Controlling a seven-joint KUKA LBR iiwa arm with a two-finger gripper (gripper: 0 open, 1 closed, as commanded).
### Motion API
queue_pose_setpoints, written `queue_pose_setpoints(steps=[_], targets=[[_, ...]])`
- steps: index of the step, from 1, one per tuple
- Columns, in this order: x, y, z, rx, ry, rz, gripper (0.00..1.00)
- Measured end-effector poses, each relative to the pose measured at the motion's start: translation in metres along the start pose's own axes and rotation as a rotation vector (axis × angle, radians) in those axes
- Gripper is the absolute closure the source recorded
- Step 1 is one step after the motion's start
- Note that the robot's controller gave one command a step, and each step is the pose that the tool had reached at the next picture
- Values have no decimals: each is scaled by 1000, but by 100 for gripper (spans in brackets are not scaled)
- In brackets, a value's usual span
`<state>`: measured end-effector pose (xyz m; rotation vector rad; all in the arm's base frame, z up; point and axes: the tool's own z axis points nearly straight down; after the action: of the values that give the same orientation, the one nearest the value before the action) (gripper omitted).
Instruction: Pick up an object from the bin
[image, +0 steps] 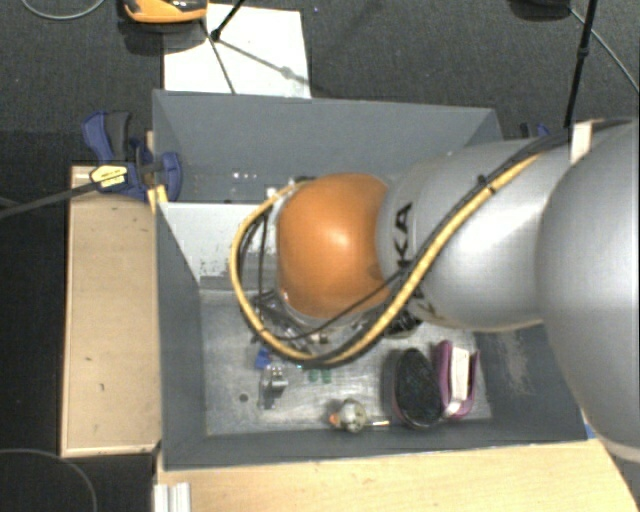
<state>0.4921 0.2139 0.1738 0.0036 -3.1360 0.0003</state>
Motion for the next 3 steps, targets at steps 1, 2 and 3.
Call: queue_pose_setpoints(steps=[1,2,3], targets=[[-14,-59,95,0,-3,342,0],[-15,-58,94,-2,-6,346,100],[-17,-48,-11,-6,-14,362,100]])
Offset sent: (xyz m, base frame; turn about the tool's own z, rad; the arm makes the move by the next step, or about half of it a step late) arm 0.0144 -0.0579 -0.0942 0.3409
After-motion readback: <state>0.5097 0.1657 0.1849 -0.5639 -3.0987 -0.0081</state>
